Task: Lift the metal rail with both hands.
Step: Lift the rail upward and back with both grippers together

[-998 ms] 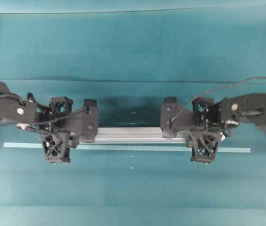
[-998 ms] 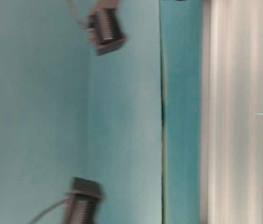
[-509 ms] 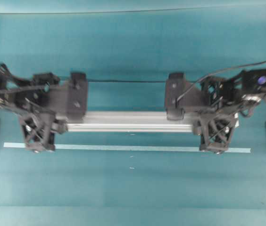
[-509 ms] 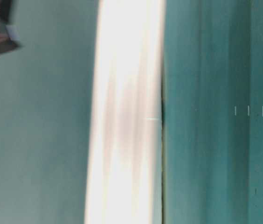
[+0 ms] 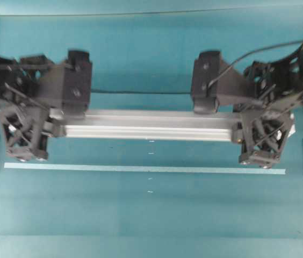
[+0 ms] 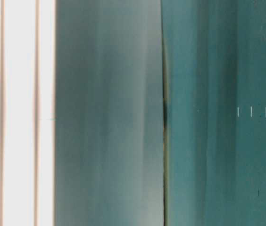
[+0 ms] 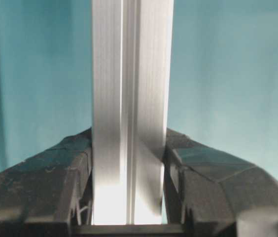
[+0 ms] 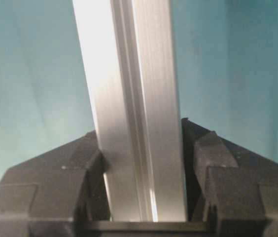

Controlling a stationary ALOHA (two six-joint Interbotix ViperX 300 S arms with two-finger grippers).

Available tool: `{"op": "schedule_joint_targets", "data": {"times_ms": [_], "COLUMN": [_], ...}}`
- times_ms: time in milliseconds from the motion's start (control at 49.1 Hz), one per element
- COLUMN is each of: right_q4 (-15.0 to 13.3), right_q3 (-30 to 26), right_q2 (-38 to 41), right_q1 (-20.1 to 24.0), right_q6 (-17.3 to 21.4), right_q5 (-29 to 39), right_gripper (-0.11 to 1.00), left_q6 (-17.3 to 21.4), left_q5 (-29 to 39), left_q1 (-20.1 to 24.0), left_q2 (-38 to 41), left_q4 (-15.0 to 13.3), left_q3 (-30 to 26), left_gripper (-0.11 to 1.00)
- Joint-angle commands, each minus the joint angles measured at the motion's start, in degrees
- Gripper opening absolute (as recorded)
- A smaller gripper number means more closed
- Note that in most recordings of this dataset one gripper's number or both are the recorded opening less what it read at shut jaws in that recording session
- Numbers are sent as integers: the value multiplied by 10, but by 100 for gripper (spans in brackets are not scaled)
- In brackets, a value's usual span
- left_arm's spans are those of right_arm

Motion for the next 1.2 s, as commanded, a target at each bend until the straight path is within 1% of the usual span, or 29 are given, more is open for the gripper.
{"op": "schedule_joint_targets", "data": {"times_ms": [0, 183, 326, 509, 713, 856, 1182], "right_q4": [4, 4, -3, -4, -5, -6, -6], "right_q3": [-54, -125, -175, -227, -283, -304, -303], "right_q2": [-7, 0, 6, 17, 34, 42, 44], "right_q1": [-5, -3, 1, 3, 5, 7, 8], "right_q6": [40, 59, 72, 73, 73, 72, 72], "right_q5": [24, 86, 130, 154, 166, 171, 171], "right_gripper": [38, 38, 38, 38, 38, 38, 38], "left_q6": [-2, -2, -2, -3, -4, -4, -4], "left_q5": [31, 80, 125, 192, 194, 195, 196], "left_q1": [-2, -2, -2, -3, -2, -3, -3], "left_q2": [2, 15, 31, 58, 77, 84, 85], "left_q4": [3, 3, 3, 2, 3, 2, 3], "left_q3": [-54, -129, -192, -267, -332, -349, -350], "left_gripper": [28, 28, 28, 28, 28, 28, 28]}}
